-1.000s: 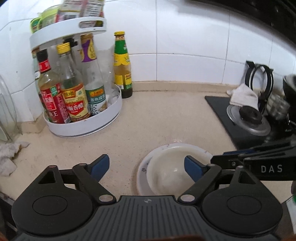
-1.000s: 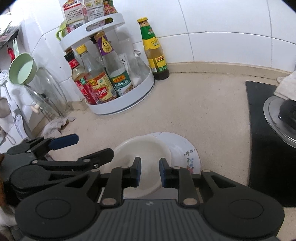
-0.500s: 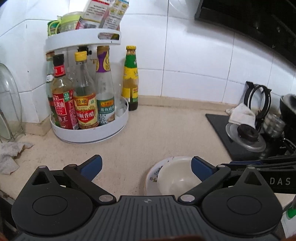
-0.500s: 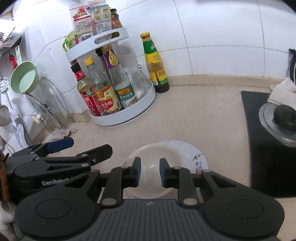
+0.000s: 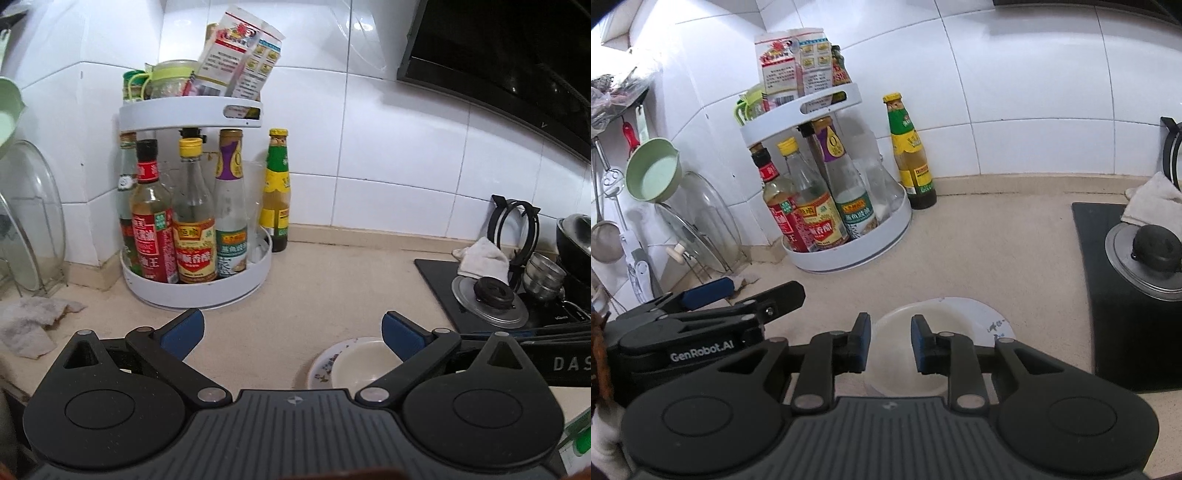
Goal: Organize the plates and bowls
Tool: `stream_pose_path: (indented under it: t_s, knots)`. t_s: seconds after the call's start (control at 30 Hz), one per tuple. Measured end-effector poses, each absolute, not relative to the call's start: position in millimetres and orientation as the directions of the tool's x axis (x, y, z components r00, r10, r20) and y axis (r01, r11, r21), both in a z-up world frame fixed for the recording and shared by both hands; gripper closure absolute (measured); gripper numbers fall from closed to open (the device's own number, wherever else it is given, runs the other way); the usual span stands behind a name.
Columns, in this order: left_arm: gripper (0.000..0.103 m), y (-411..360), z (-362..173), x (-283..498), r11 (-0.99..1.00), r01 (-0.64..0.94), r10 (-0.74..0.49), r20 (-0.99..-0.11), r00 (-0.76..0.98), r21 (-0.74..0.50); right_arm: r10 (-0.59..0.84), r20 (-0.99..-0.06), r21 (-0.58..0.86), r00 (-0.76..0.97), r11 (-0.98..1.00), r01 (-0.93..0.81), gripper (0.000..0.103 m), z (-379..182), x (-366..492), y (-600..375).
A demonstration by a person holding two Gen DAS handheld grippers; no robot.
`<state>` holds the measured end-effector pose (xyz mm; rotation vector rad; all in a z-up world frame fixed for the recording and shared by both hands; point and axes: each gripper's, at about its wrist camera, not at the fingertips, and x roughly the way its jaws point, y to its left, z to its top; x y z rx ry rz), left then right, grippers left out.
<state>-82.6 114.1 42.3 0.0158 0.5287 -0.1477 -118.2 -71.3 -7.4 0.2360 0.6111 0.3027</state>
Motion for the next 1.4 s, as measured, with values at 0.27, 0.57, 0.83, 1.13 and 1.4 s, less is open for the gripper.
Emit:
stream_pose_path:
  t_s: [0.27,0.57,0.83,1.13,1.4]
  knots:
    - [0.000,122.7,46.2,-90.4,0.991,0.120,-0.132,-0.490,0.862,-0.055,0.337,-0.495,0.285,0.801,0.934,-0.216,0.076,0.0,-131.4,-66.6]
    - [0.000,115.9,46.2,-92.7,0.990,0.141,-0.135,-0.501,0.855,-0.027,0.345,-0.476,0.296,0.809,0.929,-0.222,0.076,4.6,-140.9,-66.8]
    - [0.000,119.0,46.2,-89.5,0.990,0.130,-0.139,-0.514,0.846,-0.055,0.342,-0.466,0.298,0.816,0.929,-0.220,0.076,7.4,-145.3,-69.4]
    - [0.000,117.4,46.6,-92.5,0.989,0.142,-0.148,-0.509,0.848,-0.051,0.344,-0.461,0.295,0.818,0.929,-0.224,0.076,8.8,-149.7,-67.7]
    - [0.000,117.5,46.8,-94.4,0.986,0.151,-0.166,-0.501,0.849,-0.071,0.354,-0.448,0.305,0.821,0.924,-0.232,0.075,11.1,-155.2,-67.9]
